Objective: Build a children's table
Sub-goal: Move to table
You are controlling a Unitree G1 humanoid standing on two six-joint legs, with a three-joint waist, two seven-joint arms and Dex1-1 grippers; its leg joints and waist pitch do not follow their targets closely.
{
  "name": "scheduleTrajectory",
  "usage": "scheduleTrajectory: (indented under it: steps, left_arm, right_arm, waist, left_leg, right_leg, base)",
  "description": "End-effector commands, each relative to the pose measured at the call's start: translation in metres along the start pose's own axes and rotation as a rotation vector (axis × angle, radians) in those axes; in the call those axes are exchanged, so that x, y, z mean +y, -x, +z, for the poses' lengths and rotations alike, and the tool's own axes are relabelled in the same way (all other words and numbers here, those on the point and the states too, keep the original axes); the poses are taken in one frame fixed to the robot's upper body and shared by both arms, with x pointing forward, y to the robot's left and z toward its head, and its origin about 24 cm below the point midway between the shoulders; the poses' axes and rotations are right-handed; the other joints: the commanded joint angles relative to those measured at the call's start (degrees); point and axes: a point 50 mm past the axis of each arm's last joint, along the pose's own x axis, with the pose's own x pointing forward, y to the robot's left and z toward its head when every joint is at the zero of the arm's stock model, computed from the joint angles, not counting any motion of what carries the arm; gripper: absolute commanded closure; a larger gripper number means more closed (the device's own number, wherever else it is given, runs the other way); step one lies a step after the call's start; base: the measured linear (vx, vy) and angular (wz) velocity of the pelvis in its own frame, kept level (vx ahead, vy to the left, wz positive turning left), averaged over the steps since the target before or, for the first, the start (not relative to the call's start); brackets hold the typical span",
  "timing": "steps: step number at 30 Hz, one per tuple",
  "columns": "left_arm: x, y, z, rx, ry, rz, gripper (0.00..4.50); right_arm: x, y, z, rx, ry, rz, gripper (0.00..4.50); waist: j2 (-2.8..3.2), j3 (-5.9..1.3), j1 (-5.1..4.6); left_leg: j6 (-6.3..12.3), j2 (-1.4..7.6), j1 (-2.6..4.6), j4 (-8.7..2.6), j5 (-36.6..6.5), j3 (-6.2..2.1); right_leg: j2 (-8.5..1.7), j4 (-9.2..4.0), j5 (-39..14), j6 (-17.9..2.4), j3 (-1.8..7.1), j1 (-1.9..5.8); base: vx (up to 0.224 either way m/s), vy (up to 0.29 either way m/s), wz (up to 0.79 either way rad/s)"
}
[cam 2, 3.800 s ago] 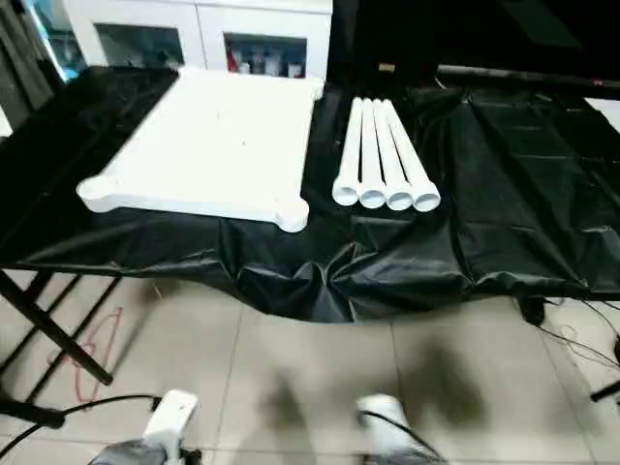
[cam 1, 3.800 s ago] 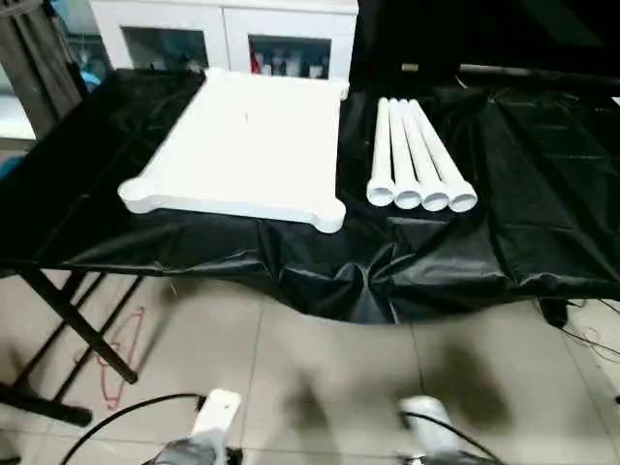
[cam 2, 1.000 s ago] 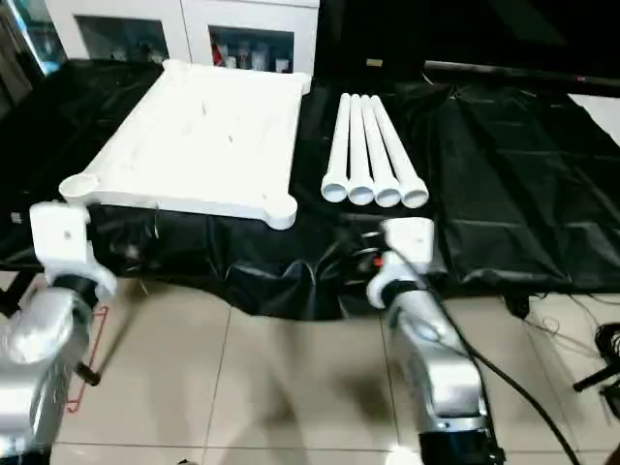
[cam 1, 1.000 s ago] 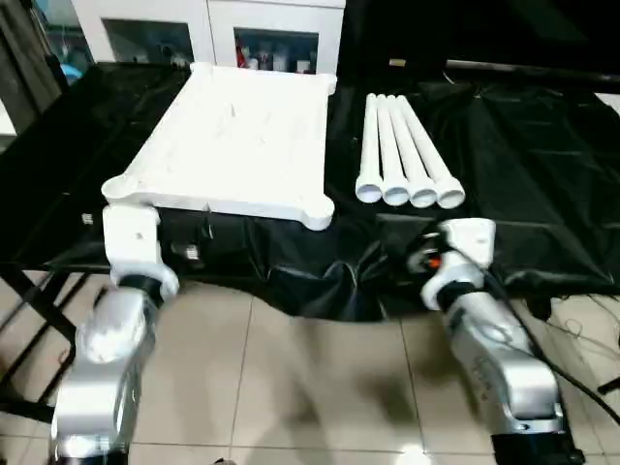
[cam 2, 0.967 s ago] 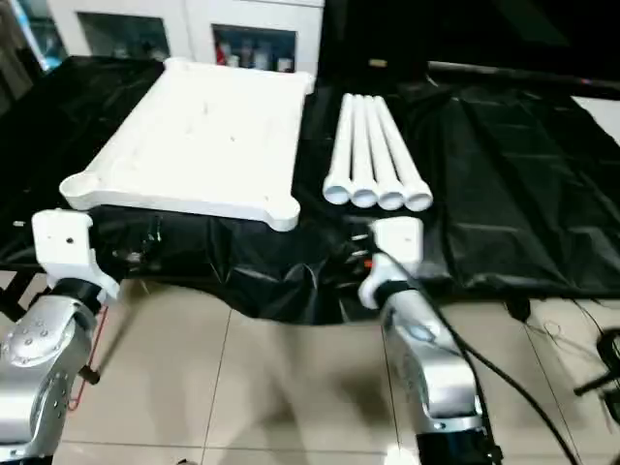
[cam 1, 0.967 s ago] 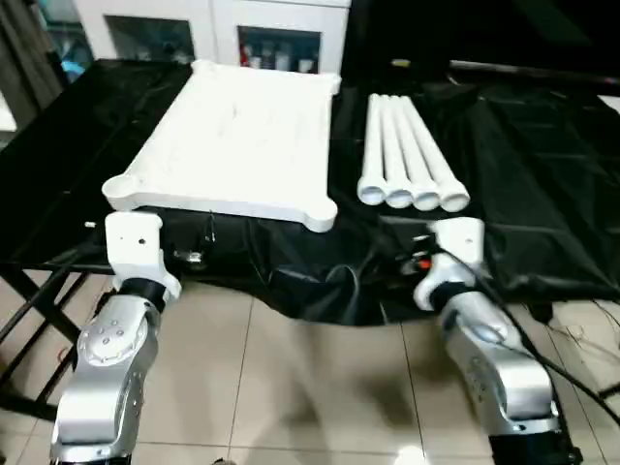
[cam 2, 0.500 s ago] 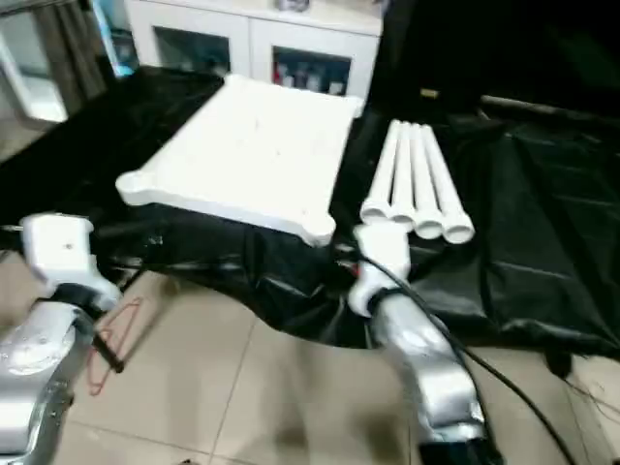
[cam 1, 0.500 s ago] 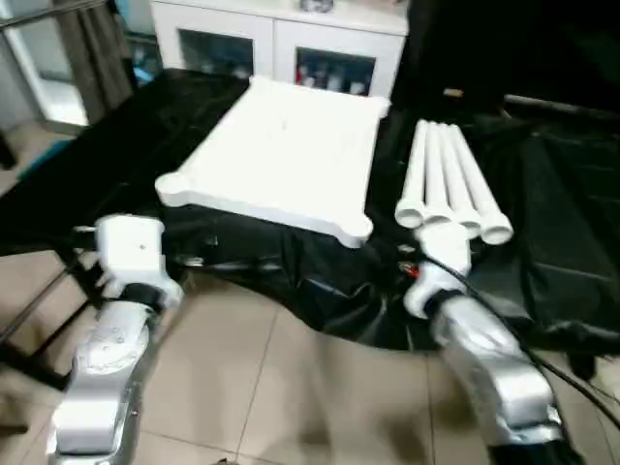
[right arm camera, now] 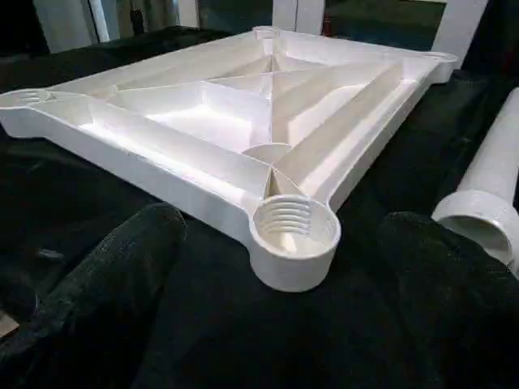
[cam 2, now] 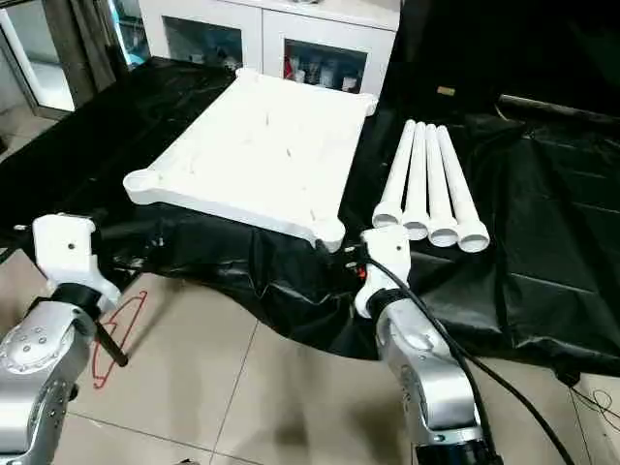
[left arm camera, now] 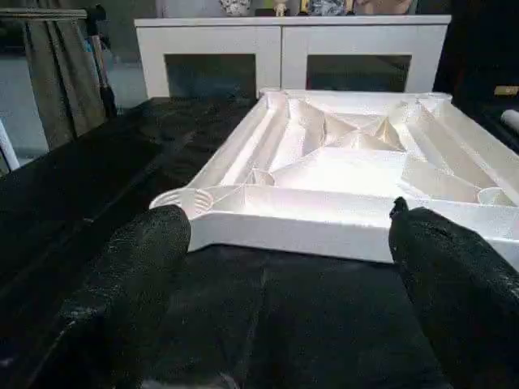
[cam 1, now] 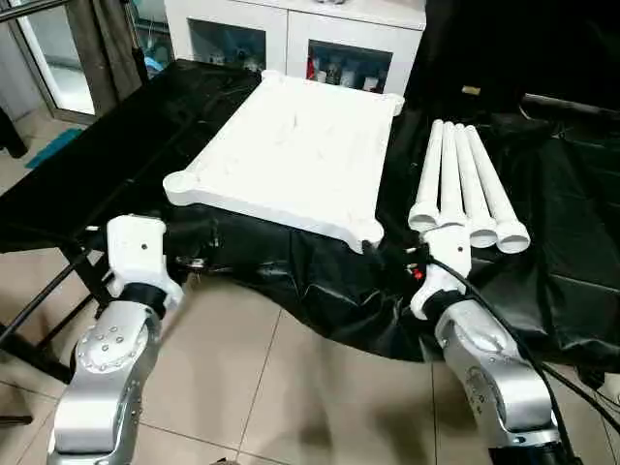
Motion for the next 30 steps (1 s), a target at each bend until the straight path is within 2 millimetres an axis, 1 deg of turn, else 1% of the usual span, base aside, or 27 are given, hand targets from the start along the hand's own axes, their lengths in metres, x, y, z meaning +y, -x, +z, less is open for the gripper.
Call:
scheduleTrajectory:
  steps: [1, 3, 5, 6, 7, 8, 9, 11, 12, 13, 14, 15, 16, 17, 18, 19, 20, 21, 22, 23, 24, 25, 26, 27, 29, 30]
  left_arm:
    - [-0.003, -0.004, 0.001, 0.001, 0.008, -0.01, 0.07]
    - [-0.003, -0.006, 0.002, -0.002, 0.006, -0.01, 0.07]
    - [-0.004, -0.007, 0.002, -0.003, 0.01, -0.011, 0.07]
    - [-0.004, -0.008, 0.003, -0.004, 0.011, -0.01, 0.07]
    - [-0.005, -0.009, 0.003, -0.005, 0.014, -0.011, 0.07]
    - [-0.005, -0.009, 0.003, -0.006, 0.016, -0.012, 0.07]
    - [-0.006, -0.01, 0.003, -0.007, 0.016, -0.013, 0.07]
    - [-0.007, -0.011, 0.004, -0.01, 0.023, -0.019, 0.07]
    - [-0.007, -0.012, 0.005, -0.011, 0.023, -0.02, 0.07]
    - [-0.007, -0.013, 0.005, -0.012, 0.025, -0.021, 0.07]
    - [-0.007, -0.014, 0.006, -0.012, 0.026, -0.021, 0.07]
    - [-0.008, -0.015, 0.006, -0.013, 0.028, -0.021, 0.07]
    - [-0.008, -0.016, 0.006, -0.013, 0.028, -0.021, 0.07]
    - [-0.008, -0.016, 0.006, -0.011, 0.027, -0.024, 0.07]
    - [-0.009, -0.017, 0.006, -0.01, 0.026, -0.027, 0.07]
    - [-0.009, -0.017, 0.006, -0.011, 0.028, -0.03, 0.07]
    - [-0.01, -0.018, 0.006, -0.012, 0.028, -0.031, 0.07]
    - [-0.01, -0.018, 0.006, -0.012, 0.029, -0.032, 0.07]
    - [-0.01, -0.019, 0.006, -0.012, 0.03, -0.032, 0.07]
    - [-0.01, -0.019, 0.006, -0.01, 0.029, -0.031, 0.07]
    - [-0.01, -0.02, 0.006, -0.01, 0.03, -0.03, 0.07]
    - [-0.01, -0.02, 0.006, -0.01, 0.029, -0.029, 0.07]
    - [-0.009, -0.021, 0.006, -0.011, 0.028, -0.028, 0.07]
    - [-0.009, -0.021, 0.007, -0.012, 0.028, -0.027, 0.07]
    - [-0.008, -0.023, 0.008, -0.016, 0.032, -0.022, 0.07]
    - [-0.008, -0.024, 0.008, -0.019, 0.036, -0.02, 0.07]
  right_arm:
    - [-0.004, -0.003, 0.009, -0.034, 0.013, -0.02, 0.13]
    - [-0.004, -0.005, 0.011, -0.04, 0.016, -0.021, 0.13]
    - [-0.004, -0.006, 0.012, -0.043, 0.016, -0.022, 0.13]
    - [-0.004, -0.006, 0.013, -0.046, 0.015, -0.025, 0.13]
    - [-0.004, -0.007, 0.013, -0.048, 0.014, -0.026, 0.13]
    - [-0.004, -0.008, 0.013, -0.049, 0.013, -0.026, 0.13]
    - [-0.005, -0.008, 0.014, -0.05, 0.012, -0.027, 0.13]
    - [-0.005, -0.009, 0.014, -0.051, 0.012, -0.029, 0.13]
    - [-0.006, -0.009, 0.014, -0.052, 0.011, -0.031, 0.13]
    - [-0.006, -0.009, 0.015, -0.052, 0.011, -0.032, 0.13]
    - [-0.006, -0.009, 0.015, -0.052, 0.011, -0.033, 0.13]
    - [-0.007, -0.01, 0.015, -0.053, 0.011, -0.036, 0.13]
    - [-0.007, -0.009, 0.015, -0.053, 0.01, -0.037, 0.13]
    - [-0.007, -0.009, 0.015, -0.055, 0.008, -0.042, 0.13]
    - [-0.007, -0.01, 0.016, -0.056, 0.008, -0.045, 0.13]
    - [-0.008, -0.01, 0.016, -0.057, 0.008, -0.051, 0.13]
    - [-0.009, -0.01, 0.016, -0.058, 0.009, -0.054, 0.13]
    - [-0.009, -0.011, 0.017, -0.059, 0.01, -0.058, 0.13]
    - [-0.01, -0.011, 0.017, -0.062, 0.005, -0.062, 0.13]
    - [-0.012, -0.011, 0.018, -0.065, 0.004, -0.066, 0.13]
    - [-0.012, -0.011, 0.018, -0.065, 0.004, -0.067, 0.13]
    - [-0.013, -0.012, 0.018, -0.063, 0.006, -0.069, 0.13]
    - [-0.013, -0.012, 0.018, -0.062, 0.007, -0.07, 0.13]
    - [-0.014, -0.012, 0.018, -0.062, 0.009, -0.07, 0.13]
    - [-0.014, -0.013, 0.018, -0.061, 0.012, -0.07, 0.13]
    - [-0.014, -0.013, 0.018, -0.061, 0.013, -0.069, 0.13]
  waist:
    - [1.12, -3.53, -0.39]
    - [1.19, -3.51, -0.27]
    - [1.28, -3.54, -0.21]
    - [1.37, -3.55, -0.28]
    - [1.43, -3.6, -0.31]
    - [1.41, -3.75, -0.37]
    - [1.55, -3.76, -0.39]
    - [1.5, -3.78, -0.41]
    - [1.37, -3.76, -0.29]
    - [1.36, -3.79, -0.2]
    - [1.56, -3.75, -0.17]
    - [1.65, -3.78, -0.19]
    - [1.69, -3.84, -0.28]
    - [1.68, -3.87, -0.31]
    - [1.86, -3.89, -0.42]
    - [1.79, -3.88, -0.44]
    - [1.91, -3.92, -0.41]
    - [1.94, -3.89, -0.35]
    - [1.88, -3.87, -0.27]
    - [1.84, -3.93, -0.24]
    - [2.03, -3.89, -0.27]
    - [2.0, -3.93, -0.3]
    - [2.12, -4.0, -0.38]
    - [2.1, -4.0, -0.49]
    - [2.12, -4.08, -0.4]
    - [2.1, -4.08, -0.35]
  left_leg:
    - [7.56, -0.27, 0.58, -3.57, -0.2, 0.21]
    - [7.06, -0.37, 0.41, -3.62, -0.9, 0.35]
    - [6.44, -0.3, 0.64, -3.74, -1.5, 0.33]
    - [6.61, -0.18, 0.93, -3.8, -1.2, 0.15]
    - [6.83, -0.14, 1.03, -3.8, -1.0, 0.07]
    - [7.5, -0.09, 1.21, -3.71, -0.2, -0.06]
    - [8.19, -0.14, 1.25, -3.64, 0.4, -0.1]
    - [8.42, -0.26, 0.99, -3.53, 0.6, 0.02]
    - [8.08, -0.46, 0.62, -3.45, 0.3, 0.2]
    - [7.77, -0.54, 0.51, -3.43, 0.0, 0.26]
    - [7.1, -0.59, 0.57, -3.56, -0.7, 0.26]
    - [6.79, -0.44, 0.9, -3.7, -1.2, 0.08]
    - [6.97, -0.25, 1.2, -3.78, -1.2, -0.12]
    - [7.22, -0.19, 1.32, -3.77, -1.1, -0.18]
    - [7.79, -0.17, 1.5, -3.74, -0.8, -0.27]
    - [8.02, -0.21, 1.42, -3.68, -0.7, -0.25]
    - [8.15, -0.37, 1.21, -3.6, -0.6, -0.14]
    - [7.77, -0.54, 0.87, -3.56, -0.9, 0.03]
    - [7.09, -0.59, 0.71, -3.57, -1.5, 0.14]
    - [6.88, -0.61, 0.68, -3.57, -1.6, 0.12]
    - [6.61, -0.58, 0.83, -3.68, -1.9, 0.03]
    - [6.66, -0.51, 0.98, -3.7, -1.8, -0.06]
    - [7.15, -0.37, 1.31, -3.77, -1.4, -0.27]
    - [7.85, -0.24, 1.5, -3.76, -1.0, -0.41]
    - [8.54, -0.33, 1.4, -3.64, -0.3, -0.35]
    - [8.73, -0.36, 1.5, -3.65, -0.3, -0.3]
  right_leg:
    - [-0.93, -2.89, 12.6, -5.4, 1.37, 2.8]
    - [-1.05, -3.13, 11.7, -5.3, 1.46, 3.07]
    - [-1.03, -3.22, 11.1, -5.1, 1.46, 3.08]
    - [-0.88, -3.03, 11.7, -5.0, 1.32, 2.89]
    - [-0.84, -2.95, 11.9, -4.9, 1.28, 2.87]
    - [-0.81, -2.74, 12.7, -4.7, 1.18, 2.82]
    - [-0.82, -2.63, 13.2, -4.6, 1.14, 2.7]
    - [-0.97, -2.79, 13.2, -4.6, 1.2, 2.92]
    - [-1.0, -2.97, 13.3, -4.6, 1.32, 3.25]
    - [-1.0, -3.05, 13.3, -4.4, 1.37, 3.41]
    - [-0.91, -3.16, 12.9, -4.1, 1.38, 3.41]
    - [-0.8, -3.04, 12.7, -4.0, 1.29, 3.29]
    - [-0.74, -2.9, 12.6, -3.9, 1.14, 3.15]
    - [-0.72, -2.83, 12.7, -3.9, 1.09, 3.12]
    - [-0.71, -2.75, 12.8, -3.8, 1.03, 2.97]
    - [-0.75, -2.76, 12.9, -3.8, 1.06, 3.03]
    - [-0.83, -2.89, 13.0, -3.9, 1.1, 3.22]
    - [-0.91, -3.03, 12.8, -4.0, 1.19, 3.45]
    - [-0.95, -3.24, 12.4, -4.0, 1.3, 3.62]
    - [-0.87, -3.22, 12.6, -3.9, 1.31, 3.75]
    - [-0.75, -3.21, 12.5, -3.7, 1.23, 3.64]
    - [-0.68, -3.13, 12.6, -3.6, 1.18, 3.6]
    - [-0.63, -2.93, 12.7, -3.4, 1.04, 3.41]
    - [-0.71, -2.83, 12.6, -3.6, 0.96, 3.23]
    - [-0.82, -2.89, 12.7, -3.8, 0.96, 3.38]
    - [-0.82, -2.92, 12.6, -3.8, 0.96, 3.34]
  base:
    - [0.0, 0.0, 0.0]
    - [0.0, 0.0, 0.0]
    - [0.0, 0.0, 0.0]
    - [0.0, 0.0, 0.0]
    - [0.0, 0.0, 0.0]
    - [0.0, 0.0, 0.0]
    - [0.0, 0.0, 0.0]
    - [0.0, 0.0, 0.0]
    - [0.0, 0.0, 0.0]
    - [0.0, 0.0, 0.0]
    - [0.0, 0.0, 0.0]
    - [0.0, 0.0, 0.0]
    - [0.0, 0.0, 0.0]
    - [0.0, 0.0, 0.0]
    - [0.0, 0.0, 0.0]
    - [0.0, 0.0, 0.0]
    - [0.0, 0.0, 0.0]
    - [0.0, 0.0, 0.0]
    - [0.0, 0.0, 0.0]
    - [0.0, 0.0, 0.0]
    - [0.0, 0.0, 0.0]
    - [0.0, 0.0, 0.0]
    - [0.0, 0.0, 0.0]
    - [0.0, 0.0, 0.0]
    - [0.0, 0.0, 0.0]
    - [0.0, 0.0, 0.0]
